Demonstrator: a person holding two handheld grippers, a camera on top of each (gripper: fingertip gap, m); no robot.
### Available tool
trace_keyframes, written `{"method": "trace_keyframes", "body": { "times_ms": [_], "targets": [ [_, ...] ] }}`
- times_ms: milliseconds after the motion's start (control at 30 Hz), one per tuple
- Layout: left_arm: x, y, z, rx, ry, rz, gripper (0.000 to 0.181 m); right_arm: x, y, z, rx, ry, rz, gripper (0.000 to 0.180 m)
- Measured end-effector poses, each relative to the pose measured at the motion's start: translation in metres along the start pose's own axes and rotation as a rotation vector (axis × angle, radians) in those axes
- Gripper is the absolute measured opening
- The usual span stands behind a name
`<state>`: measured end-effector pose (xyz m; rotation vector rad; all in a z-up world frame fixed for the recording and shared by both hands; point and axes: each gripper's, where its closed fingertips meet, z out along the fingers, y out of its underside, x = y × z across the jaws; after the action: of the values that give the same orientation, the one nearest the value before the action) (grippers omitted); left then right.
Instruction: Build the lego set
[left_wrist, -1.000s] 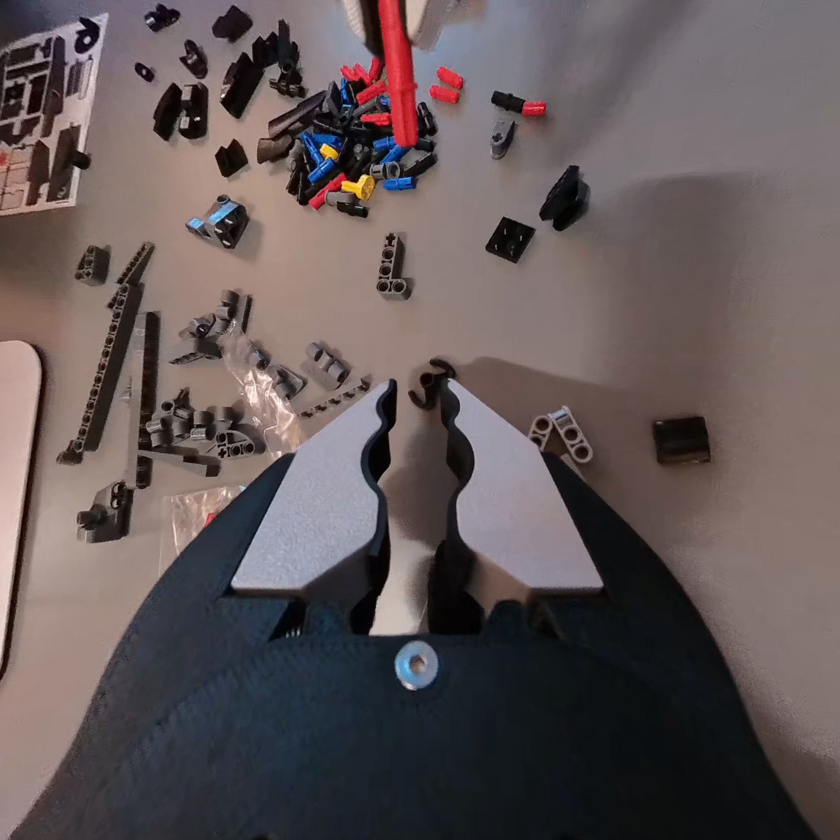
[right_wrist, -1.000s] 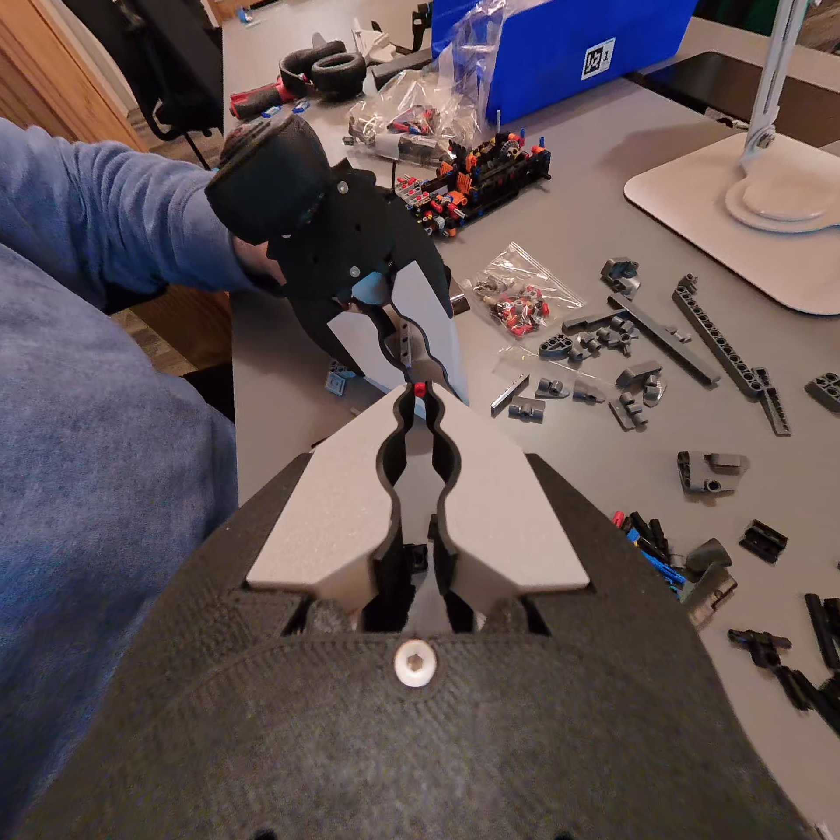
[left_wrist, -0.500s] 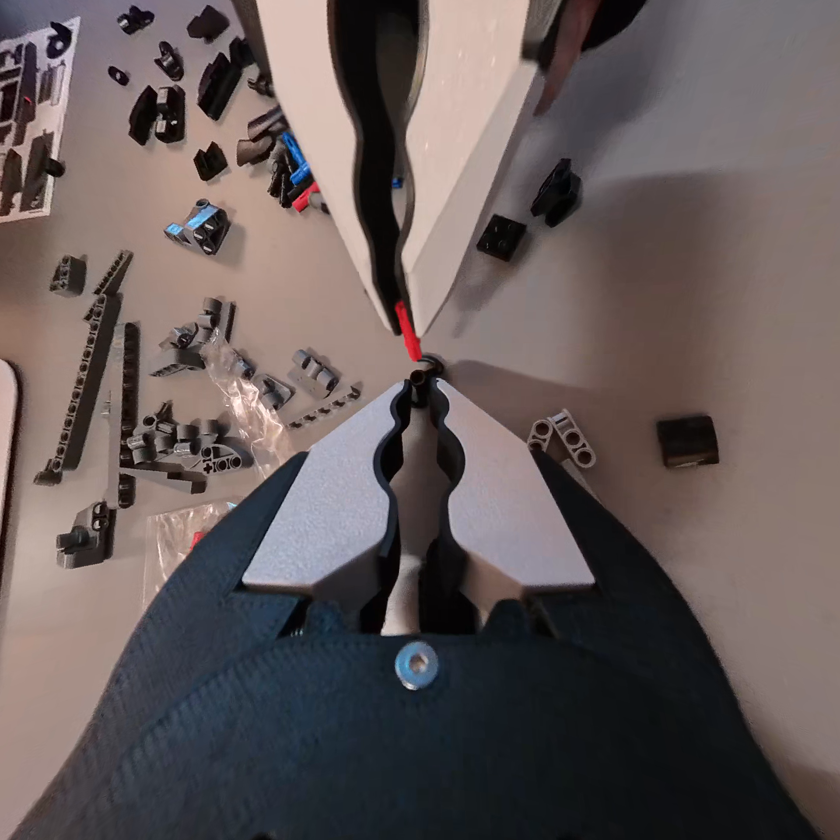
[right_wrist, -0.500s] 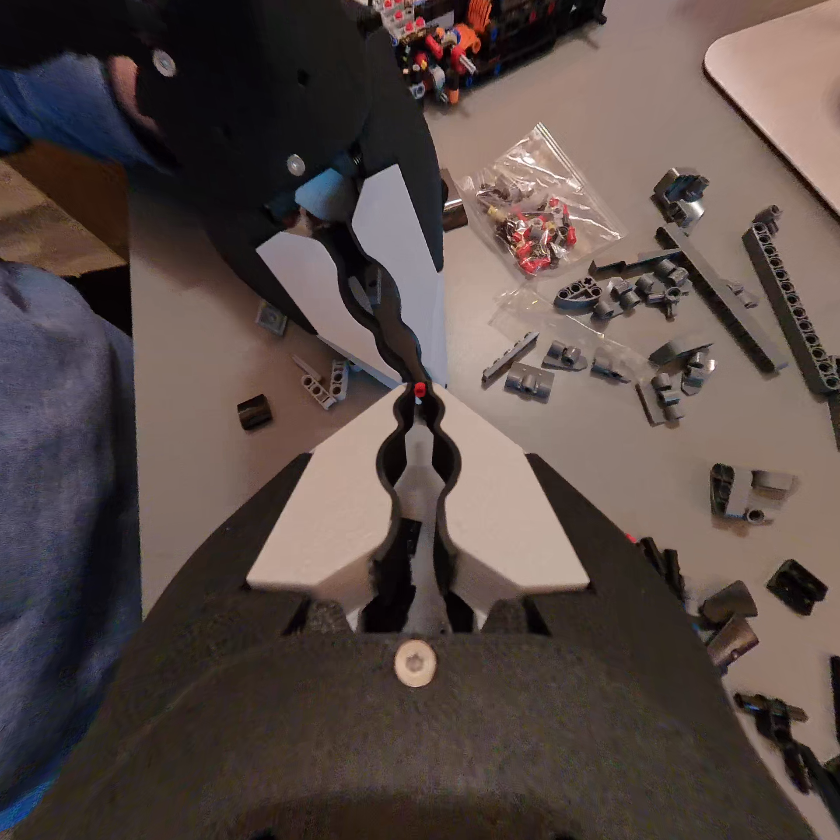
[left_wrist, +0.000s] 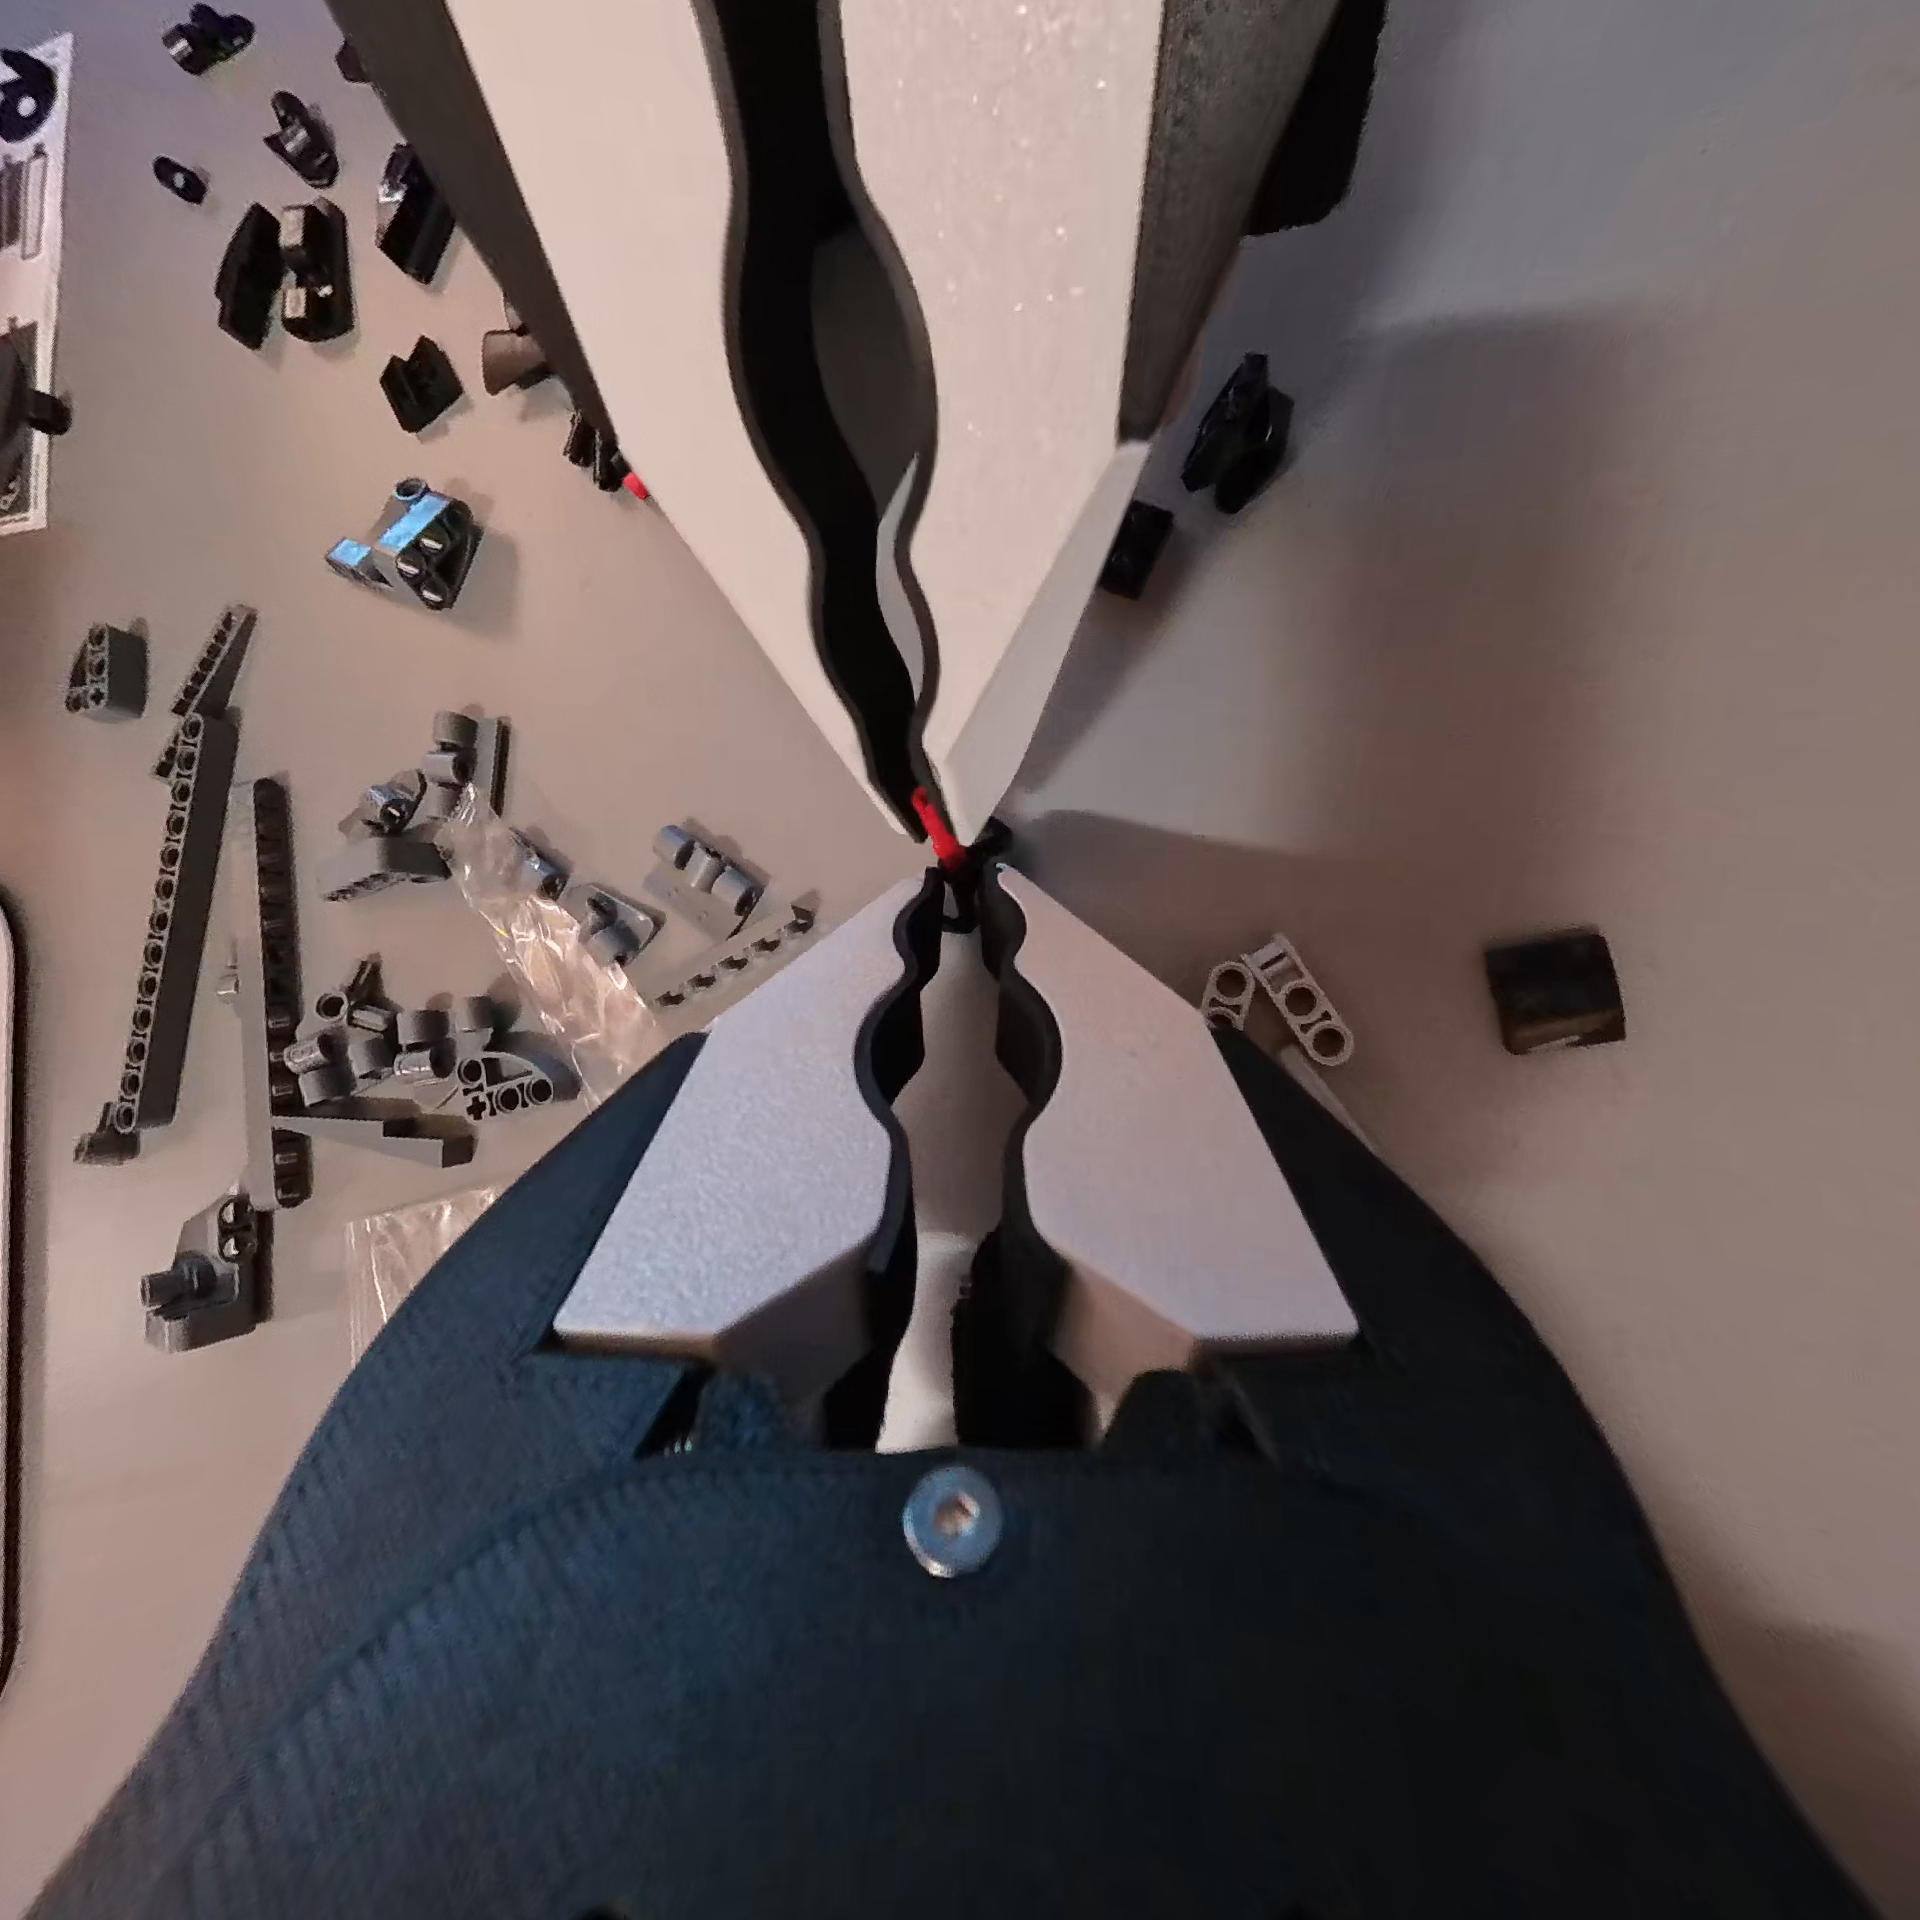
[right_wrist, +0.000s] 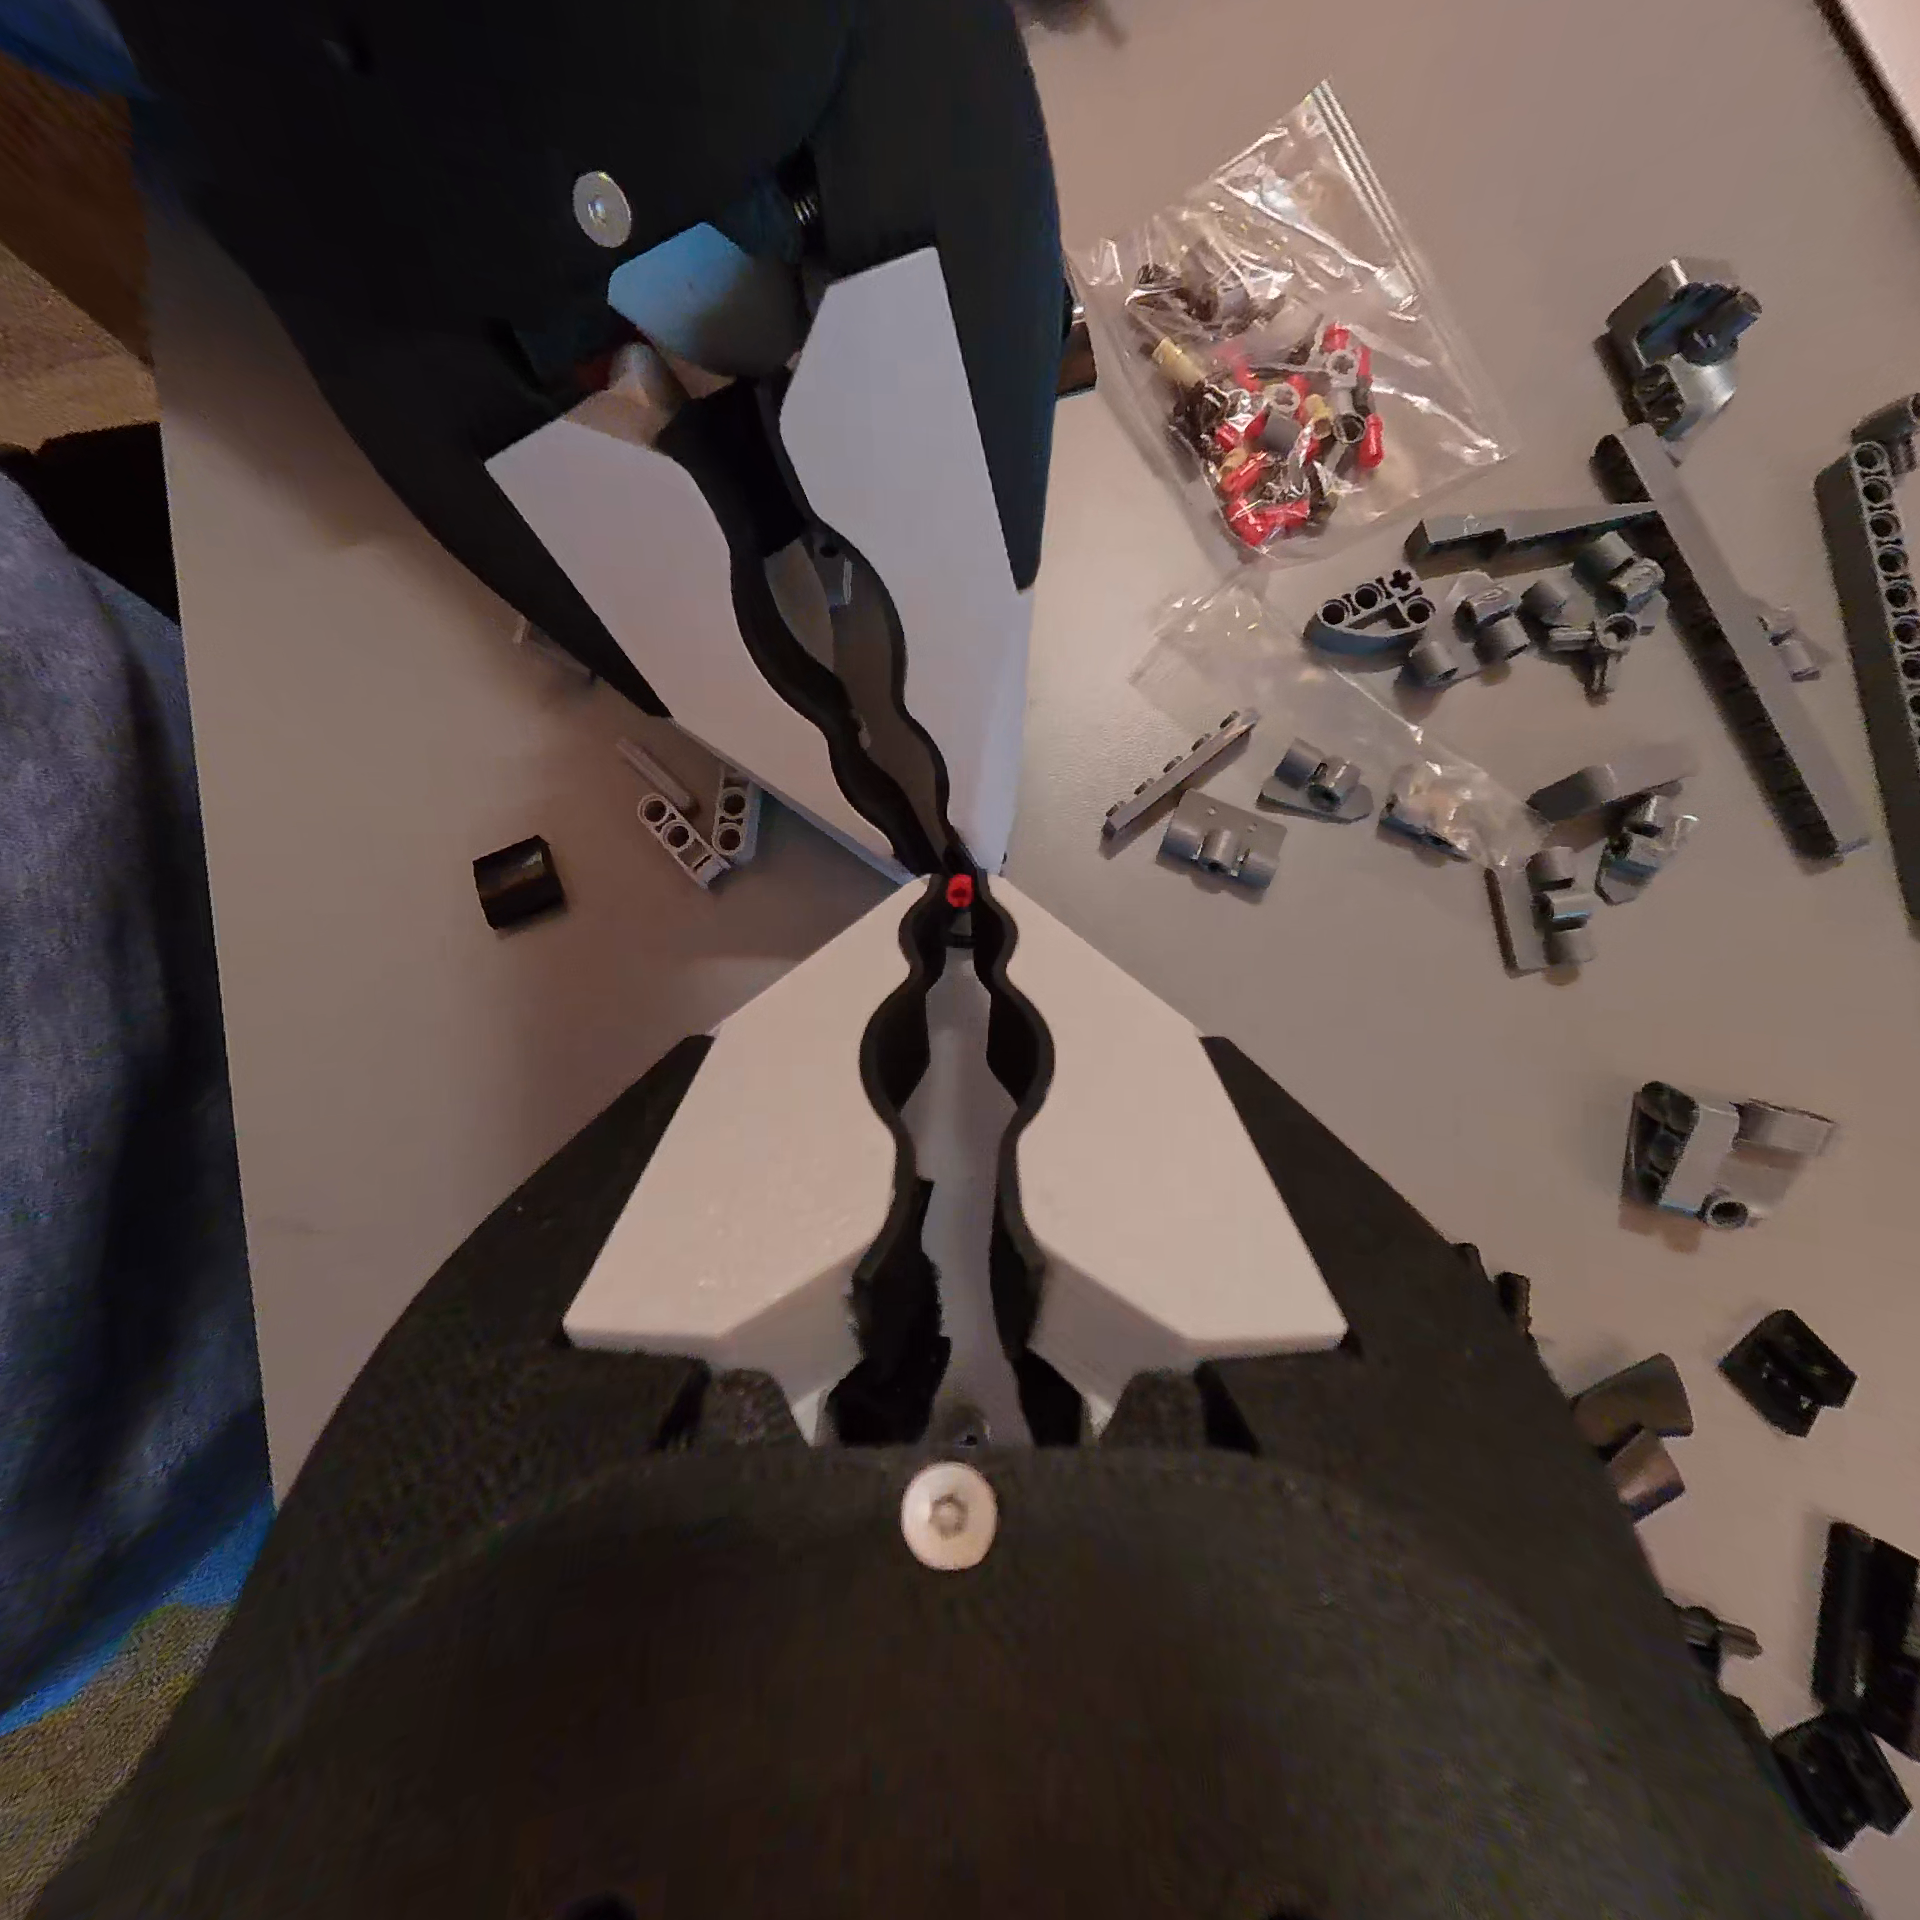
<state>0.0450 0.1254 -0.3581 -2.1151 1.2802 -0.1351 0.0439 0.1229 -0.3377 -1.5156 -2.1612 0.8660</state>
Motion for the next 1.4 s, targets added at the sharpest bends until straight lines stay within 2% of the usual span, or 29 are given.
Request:
{"method": "trace_keyframes", "body": {
  "times_ms": [33, 333, 667, 1033, 1400],
  "targets": [
    [-0.0001, 0.0, 0.0002, 0.001, 0.001, 0.002, 0.005, 0.0, 0.0002, 0.0, -0.008, 0.001, -0.005, 0.001],
    [0.0008, -0.0016, 0.002, -0.004, 0.04, 0.004, 0.004, -0.0012, 0.002, 0.0004, -0.125, 0.037, -0.093, 0.001],
    [0.0038, -0.0019, 0.0024, -0.011, 0.073, 0.043, 0.004, -0.0038, 0.0024, 0.0014, -0.189, -0.014, -0.158, 0.001],
    [0.0038, -0.0019, 0.003, -0.012, 0.09, 0.044, 0.004, -0.0028, 0.0014, 0.0034, -0.164, -0.025, -0.111, 0.001],
    [0.0041, -0.0012, 0.0035, 0.012, 0.088, 0.01, 0.006, -0.0011, 0.0018, 0.0029, -0.065, -0.037, -0.006, 0.001]
  ]
}}
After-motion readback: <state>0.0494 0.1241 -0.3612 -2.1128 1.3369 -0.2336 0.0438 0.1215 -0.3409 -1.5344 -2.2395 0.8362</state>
